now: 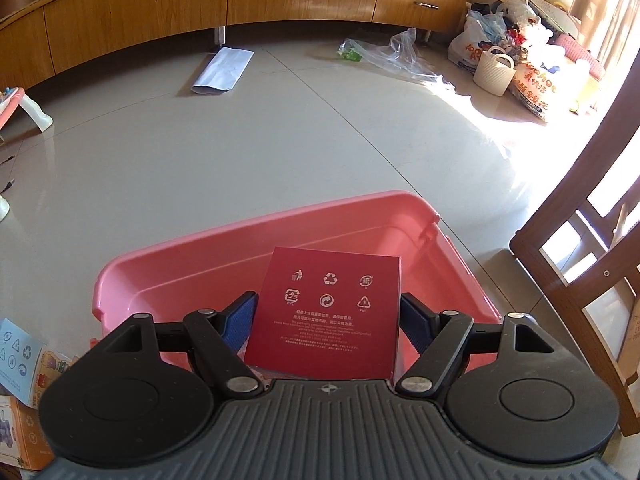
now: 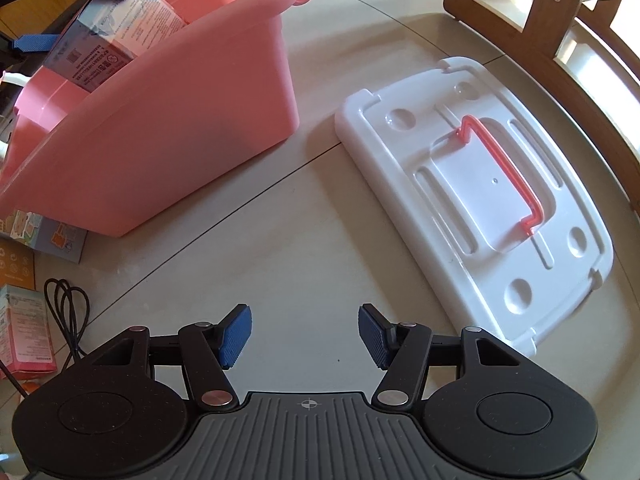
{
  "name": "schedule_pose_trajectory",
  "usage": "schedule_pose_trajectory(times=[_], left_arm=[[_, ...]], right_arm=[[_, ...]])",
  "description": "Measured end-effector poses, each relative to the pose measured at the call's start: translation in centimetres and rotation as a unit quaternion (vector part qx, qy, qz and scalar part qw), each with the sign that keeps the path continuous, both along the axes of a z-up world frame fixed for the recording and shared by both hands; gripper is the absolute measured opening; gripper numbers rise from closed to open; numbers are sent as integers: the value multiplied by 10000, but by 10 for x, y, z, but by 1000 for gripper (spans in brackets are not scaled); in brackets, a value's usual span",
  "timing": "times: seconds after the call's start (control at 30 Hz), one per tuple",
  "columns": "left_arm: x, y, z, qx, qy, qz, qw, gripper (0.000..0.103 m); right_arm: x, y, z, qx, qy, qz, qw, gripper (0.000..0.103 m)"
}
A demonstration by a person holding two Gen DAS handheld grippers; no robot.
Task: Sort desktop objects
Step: 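Carry the red box over the pink bin and lower it inside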
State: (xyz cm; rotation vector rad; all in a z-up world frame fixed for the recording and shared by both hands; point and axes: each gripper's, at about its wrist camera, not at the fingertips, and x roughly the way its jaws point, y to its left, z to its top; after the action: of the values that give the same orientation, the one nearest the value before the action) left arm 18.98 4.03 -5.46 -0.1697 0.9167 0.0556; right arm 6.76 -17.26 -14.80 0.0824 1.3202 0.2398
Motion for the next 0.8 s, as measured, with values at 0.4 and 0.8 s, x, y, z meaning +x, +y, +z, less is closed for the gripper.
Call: schedule_pose_trajectory(times=[0.4, 0.8], left_arm=[[9, -3, -10, 247, 144, -76, 9996, 76], [18, -5, -14, 393, 75, -105, 9991, 74]], right_arm=[[1, -2, 0, -14, 2, -36, 10000, 56], [4, -7, -5, -13, 38, 126, 9999, 56]])
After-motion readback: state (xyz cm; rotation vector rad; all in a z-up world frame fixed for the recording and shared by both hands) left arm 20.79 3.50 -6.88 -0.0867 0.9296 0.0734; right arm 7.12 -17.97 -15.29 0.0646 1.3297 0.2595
